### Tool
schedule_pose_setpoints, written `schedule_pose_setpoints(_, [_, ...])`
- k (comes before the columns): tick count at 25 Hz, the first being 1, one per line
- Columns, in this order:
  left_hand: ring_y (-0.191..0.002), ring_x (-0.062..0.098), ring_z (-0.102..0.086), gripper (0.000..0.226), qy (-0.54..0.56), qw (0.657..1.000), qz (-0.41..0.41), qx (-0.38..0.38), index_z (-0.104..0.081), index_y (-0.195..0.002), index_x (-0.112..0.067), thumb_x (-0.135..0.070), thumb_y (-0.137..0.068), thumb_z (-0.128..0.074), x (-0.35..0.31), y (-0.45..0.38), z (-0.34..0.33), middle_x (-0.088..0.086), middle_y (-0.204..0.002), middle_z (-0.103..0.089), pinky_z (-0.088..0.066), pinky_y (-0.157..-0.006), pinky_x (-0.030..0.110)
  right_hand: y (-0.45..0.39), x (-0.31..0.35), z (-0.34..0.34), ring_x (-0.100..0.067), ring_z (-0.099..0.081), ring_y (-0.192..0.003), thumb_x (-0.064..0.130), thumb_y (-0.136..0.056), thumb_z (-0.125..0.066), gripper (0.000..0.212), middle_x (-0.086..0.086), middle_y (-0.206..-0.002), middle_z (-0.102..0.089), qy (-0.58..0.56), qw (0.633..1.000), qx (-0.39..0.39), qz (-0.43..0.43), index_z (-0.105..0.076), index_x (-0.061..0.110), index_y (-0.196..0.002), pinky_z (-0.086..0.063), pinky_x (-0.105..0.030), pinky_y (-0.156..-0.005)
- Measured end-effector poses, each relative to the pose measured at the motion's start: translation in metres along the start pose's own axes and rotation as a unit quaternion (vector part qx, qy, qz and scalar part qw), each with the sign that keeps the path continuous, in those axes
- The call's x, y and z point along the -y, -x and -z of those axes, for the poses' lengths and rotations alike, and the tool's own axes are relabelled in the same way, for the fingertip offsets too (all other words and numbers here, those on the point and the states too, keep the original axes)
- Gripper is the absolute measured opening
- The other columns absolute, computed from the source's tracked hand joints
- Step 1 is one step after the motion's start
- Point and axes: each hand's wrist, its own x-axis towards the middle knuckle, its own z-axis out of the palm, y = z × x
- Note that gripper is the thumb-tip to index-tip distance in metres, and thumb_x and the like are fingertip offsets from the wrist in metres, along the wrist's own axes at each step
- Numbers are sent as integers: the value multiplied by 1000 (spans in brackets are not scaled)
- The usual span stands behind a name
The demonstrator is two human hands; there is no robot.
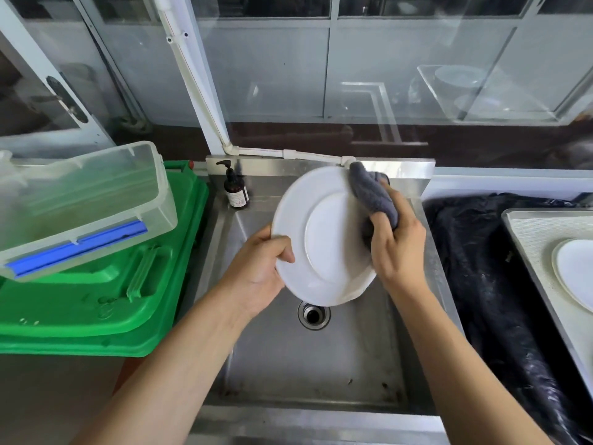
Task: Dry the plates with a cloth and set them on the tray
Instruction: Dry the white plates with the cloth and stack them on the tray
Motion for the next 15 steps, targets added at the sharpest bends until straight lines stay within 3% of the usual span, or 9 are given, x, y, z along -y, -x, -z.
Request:
schedule_pose_setpoints(3, [-93, 30, -59, 53, 43, 999, -12, -17, -61, -111, -9, 17, -73, -34, -7, -4, -2, 15, -103, -62, -45, -73, 34, 25, -5, 1, -13, -59, -122, 24, -87, -44, 55, 6, -134, -65, -16, 994, -38, -99, -59, 26, -139, -47, -49, -107])
schedule_pose_setpoints(6, [-91, 28, -64, 50, 103, 994, -22, -30, -62, -103, -13, 16, -75, -33, -12, -8, -3, 10, -99, -69, -51, -79, 37, 70, -6, -11, -10, -45, -143, 25, -90, -44, 60, 7, -153, -52, -41, 991, -68, -107, -49, 26, -149, -39, -45, -117])
schedule_pose_setpoints(10, [-99, 30, -63, 48, 161, 986, -26, -45, -60, -105, -13, 14, -76, -33, -15, -13, -12, 13, -105, -68, -51, -95, 45, 119, 5, -35, -14, -25, -155, 18, -95, -46, 59, 2, -166, -31, 5, 999, -47, -3, -43, 16, -154, -22, -30, -125])
schedule_pose_setpoints(12, [-103, 32, -60, 51, 167, 984, -26, -49, -58, -111, -13, 12, -75, -32, -14, -14, -16, 18, -112, -63, -46, -102, 50, 125, 11, -40, -23, -24, -156, 13, -94, -48, 59, -2, -167, -29, 40, 996, 17, 76, -45, 13, -153, -17, -35, -127])
schedule_pose_setpoints(15, [-90, 36, -62, 39, 145, 987, 0, -64, -62, -91, -15, 7, -71, -36, -11, -12, -15, 23, -102, -63, -54, -83, 45, 122, 11, -39, -28, -30, -153, 14, -99, -52, 52, -6, -165, -33, 84, 967, 99, 218, -47, 12, -150, -18, -42, -127])
